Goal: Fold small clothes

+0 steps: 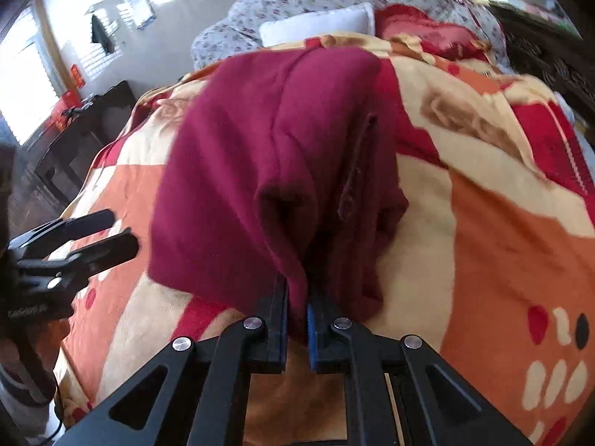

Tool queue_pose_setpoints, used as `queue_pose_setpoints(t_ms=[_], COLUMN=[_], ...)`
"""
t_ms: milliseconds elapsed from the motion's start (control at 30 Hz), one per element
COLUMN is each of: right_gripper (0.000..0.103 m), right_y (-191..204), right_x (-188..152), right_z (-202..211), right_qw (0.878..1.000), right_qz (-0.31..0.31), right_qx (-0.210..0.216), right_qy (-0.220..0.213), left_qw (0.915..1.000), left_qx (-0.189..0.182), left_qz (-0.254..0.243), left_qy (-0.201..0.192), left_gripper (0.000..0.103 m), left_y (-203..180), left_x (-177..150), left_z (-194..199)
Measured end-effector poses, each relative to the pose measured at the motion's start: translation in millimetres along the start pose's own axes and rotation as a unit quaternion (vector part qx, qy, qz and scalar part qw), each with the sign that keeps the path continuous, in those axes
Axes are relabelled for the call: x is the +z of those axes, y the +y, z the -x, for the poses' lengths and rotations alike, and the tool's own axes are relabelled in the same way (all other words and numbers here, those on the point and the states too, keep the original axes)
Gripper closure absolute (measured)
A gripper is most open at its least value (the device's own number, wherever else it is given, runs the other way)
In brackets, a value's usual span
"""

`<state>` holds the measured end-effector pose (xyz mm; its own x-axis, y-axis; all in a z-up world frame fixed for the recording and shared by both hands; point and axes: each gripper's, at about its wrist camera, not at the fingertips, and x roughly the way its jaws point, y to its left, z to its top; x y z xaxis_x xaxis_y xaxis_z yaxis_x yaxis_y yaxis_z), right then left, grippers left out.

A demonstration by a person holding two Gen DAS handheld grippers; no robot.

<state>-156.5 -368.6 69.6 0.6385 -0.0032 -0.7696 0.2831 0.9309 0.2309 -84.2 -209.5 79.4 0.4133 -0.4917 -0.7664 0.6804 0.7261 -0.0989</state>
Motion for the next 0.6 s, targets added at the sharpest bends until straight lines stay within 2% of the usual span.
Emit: queue_pose_setpoints(t_ms=[33,133,200,300,433,533,600], right_gripper=[0.093,0.078,0.076,0.076,0.076,0.077,0.084], right_y=[1.7,5.6,13.2,29.3,43.0,36.3,21.1], right_x=[2.8,15.1,25.9,41.5,68.6,81.5,86.1], right_z=[8.0,33.2,52.9,63.3,35.1,4.6,-11.1], right_qw=[1.0,0.999,0.998,0.995,0.994,0.994,0.994], right_qz=[0.001,-0.001,0.008,0.024,0.058,0.067,0.06], right_qx=[0.009,0.016,0.012,-0.003,-0.03,-0.06,-0.079], right_qy=[-0.007,-0.031,-0.066,-0.092,-0.086,-0.059,-0.042], left_qw=[1.0,0.9996,0.9994,0.9989,0.9979,0.9974,0.9972], left_qx=[0.006,0.022,0.032,0.043,0.06,0.068,0.07], left_qz=[0.001,0.003,0.005,0.008,0.007,0.0,-0.005], left_qy=[-0.003,-0.014,-0.012,-0.018,-0.023,-0.025,-0.027], left_gripper=[0.026,0.026,0.026,0.026,0.026,0.025,0.021], left_y=[1.1,3.4,4.5,3.9,3.5,1.7,0.3], left_x=[2.0,11.8,17.8,23.6,29.4,32.7,34.7], left_z=[0.0,-3.3,-10.0,-15.3,-23.7,-31.2,-34.6])
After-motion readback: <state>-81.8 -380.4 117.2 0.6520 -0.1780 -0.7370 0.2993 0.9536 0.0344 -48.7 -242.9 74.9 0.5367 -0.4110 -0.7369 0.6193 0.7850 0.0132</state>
